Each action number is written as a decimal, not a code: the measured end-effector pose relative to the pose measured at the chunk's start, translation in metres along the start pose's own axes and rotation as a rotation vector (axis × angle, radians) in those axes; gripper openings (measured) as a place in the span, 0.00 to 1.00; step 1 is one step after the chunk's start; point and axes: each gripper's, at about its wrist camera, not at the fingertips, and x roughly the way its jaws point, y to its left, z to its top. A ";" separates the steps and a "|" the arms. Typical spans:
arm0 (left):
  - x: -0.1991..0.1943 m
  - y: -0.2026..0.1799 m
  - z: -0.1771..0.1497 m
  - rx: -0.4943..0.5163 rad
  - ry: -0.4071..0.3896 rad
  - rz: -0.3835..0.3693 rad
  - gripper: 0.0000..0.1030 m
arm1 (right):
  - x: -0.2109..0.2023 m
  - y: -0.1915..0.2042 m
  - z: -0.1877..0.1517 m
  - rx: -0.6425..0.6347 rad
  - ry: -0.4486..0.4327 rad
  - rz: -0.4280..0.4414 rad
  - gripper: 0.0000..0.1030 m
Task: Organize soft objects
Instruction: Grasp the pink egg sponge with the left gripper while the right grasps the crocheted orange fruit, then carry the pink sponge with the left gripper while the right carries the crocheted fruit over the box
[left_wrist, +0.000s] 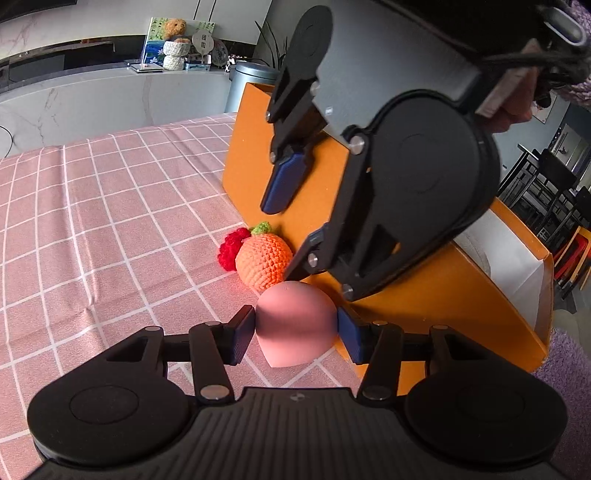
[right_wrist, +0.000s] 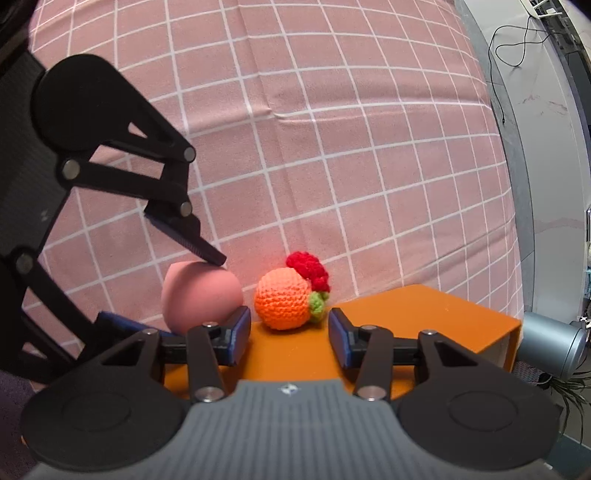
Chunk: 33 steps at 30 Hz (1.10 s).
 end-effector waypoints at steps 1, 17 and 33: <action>0.001 0.000 0.000 -0.004 0.001 -0.003 0.57 | 0.003 0.000 0.002 -0.002 0.003 0.003 0.44; 0.000 0.010 -0.002 -0.188 -0.005 0.006 0.46 | 0.018 0.000 0.013 0.075 -0.004 -0.025 0.41; -0.086 0.010 -0.021 -0.274 -0.087 0.204 0.45 | -0.077 0.034 -0.022 0.200 -0.267 -0.118 0.40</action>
